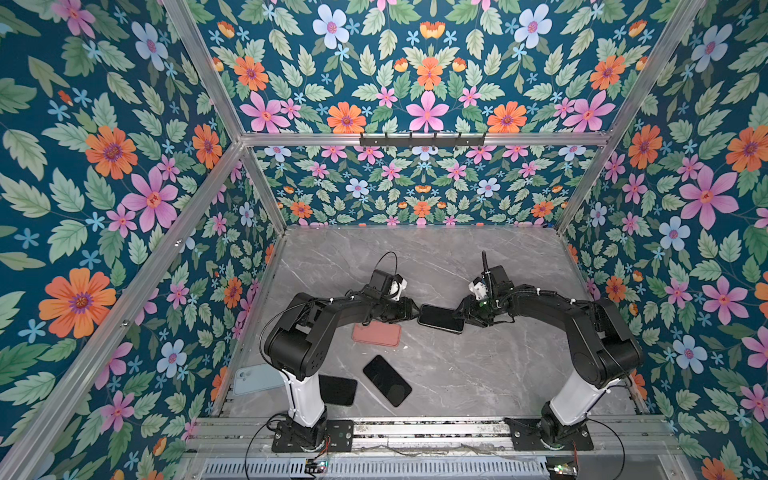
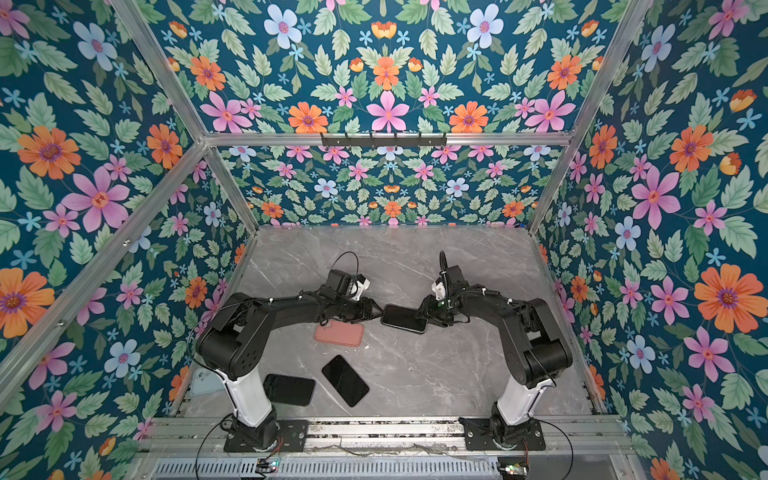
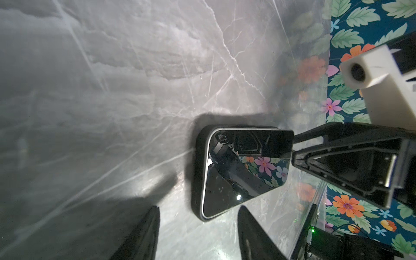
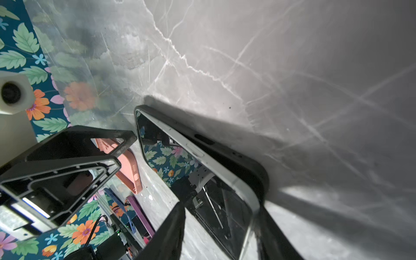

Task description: Put the phone into the phone case

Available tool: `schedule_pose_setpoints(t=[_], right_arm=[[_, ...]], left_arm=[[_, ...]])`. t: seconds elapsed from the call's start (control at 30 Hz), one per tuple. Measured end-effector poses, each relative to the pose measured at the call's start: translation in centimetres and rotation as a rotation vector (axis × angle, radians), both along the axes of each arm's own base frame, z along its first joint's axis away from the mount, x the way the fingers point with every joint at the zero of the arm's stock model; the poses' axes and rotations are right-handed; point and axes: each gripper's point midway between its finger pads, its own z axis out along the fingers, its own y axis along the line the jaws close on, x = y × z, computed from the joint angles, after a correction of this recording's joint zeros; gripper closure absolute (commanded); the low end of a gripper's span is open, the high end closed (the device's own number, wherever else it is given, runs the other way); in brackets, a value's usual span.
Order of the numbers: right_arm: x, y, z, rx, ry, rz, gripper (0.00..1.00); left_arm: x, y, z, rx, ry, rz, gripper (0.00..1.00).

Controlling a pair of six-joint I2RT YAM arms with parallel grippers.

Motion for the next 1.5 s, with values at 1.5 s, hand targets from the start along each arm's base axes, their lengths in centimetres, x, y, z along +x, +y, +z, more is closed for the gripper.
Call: schedule_pose_setpoints(t=[1.5], right_arm=[[-3.8,0.3,-1.3,-0.183,0.015,0.030,0.82]], left_arm=[[-0.3,-2.4,-0.7,-0.008,0.004,-0.086,0.64]])
